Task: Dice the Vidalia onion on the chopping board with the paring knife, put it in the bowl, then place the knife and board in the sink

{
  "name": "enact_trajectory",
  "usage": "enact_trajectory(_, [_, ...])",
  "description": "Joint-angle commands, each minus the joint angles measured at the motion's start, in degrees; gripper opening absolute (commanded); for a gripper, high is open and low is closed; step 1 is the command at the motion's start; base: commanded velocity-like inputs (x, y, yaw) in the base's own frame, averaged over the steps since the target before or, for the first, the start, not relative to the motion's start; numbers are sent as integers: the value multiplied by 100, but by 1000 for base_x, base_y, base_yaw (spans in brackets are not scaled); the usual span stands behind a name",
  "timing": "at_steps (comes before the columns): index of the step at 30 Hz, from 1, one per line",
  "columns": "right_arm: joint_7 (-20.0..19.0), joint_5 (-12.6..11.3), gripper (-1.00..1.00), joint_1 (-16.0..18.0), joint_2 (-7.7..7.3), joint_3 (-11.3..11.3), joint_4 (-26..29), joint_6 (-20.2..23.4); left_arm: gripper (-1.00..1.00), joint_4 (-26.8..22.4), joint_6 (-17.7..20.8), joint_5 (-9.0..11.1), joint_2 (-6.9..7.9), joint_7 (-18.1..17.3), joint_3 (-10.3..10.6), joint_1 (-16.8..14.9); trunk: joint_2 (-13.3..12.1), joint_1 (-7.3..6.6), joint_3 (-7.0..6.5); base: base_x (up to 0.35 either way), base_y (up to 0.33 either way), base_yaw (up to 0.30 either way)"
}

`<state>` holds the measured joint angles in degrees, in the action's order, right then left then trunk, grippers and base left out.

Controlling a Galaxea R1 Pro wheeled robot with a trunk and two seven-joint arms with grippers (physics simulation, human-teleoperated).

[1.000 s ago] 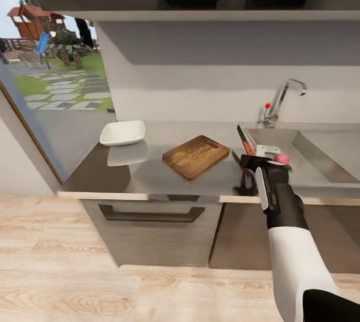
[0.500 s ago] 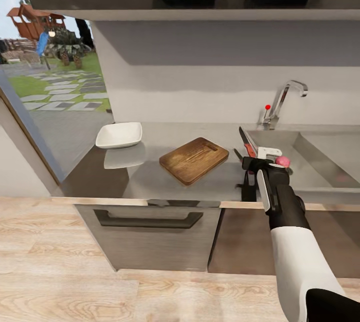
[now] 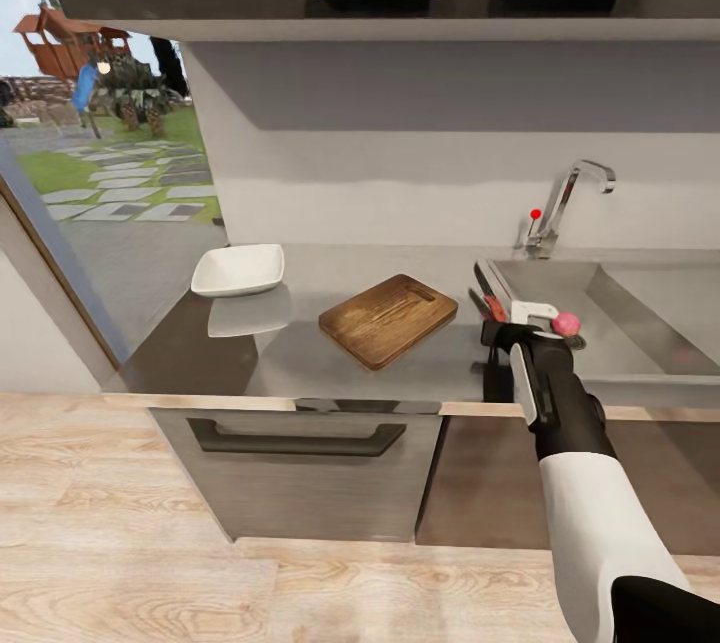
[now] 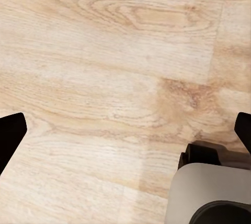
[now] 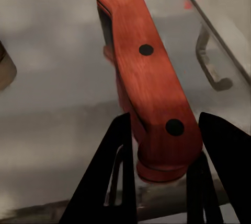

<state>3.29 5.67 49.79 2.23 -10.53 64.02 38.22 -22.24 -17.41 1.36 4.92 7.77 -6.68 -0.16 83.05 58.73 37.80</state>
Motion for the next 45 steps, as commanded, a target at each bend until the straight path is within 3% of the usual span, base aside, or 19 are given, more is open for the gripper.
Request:
enact_trajectory(1, [-22,57,-100,4,6,-10,-16,31,100,1,-17,14,0,6,0,-2,3,0,5,0,0,0])
enact_trajectory(16, [-4,66,-100,4,4,-22,-143,37,100,1,-18,14,0,6,0,-2,3,0,5,0,0,0])
enact_trajectory(17, [-4,66,100,4,4,-22,-144,37,100,1,-17,14,0,6,0,-2,3,0,5,0,0,0])
enact_trajectory(35, [7,77,100,4,-5,-33,-103,44,100,1,-17,14,0,6,0,-2,3,0,5,0,0,0])
enact_trajectory(39, [77,86,100,33,-139,-33,234,119,100,1,-17,14,0,6,0,-2,3,0,5,0,0,0])
enact_trajectory(45, [205,87,100,680,-197,-9,1062,1256,100,1,-17,14,0,6,0,-2,3,0,5,0,0,0])
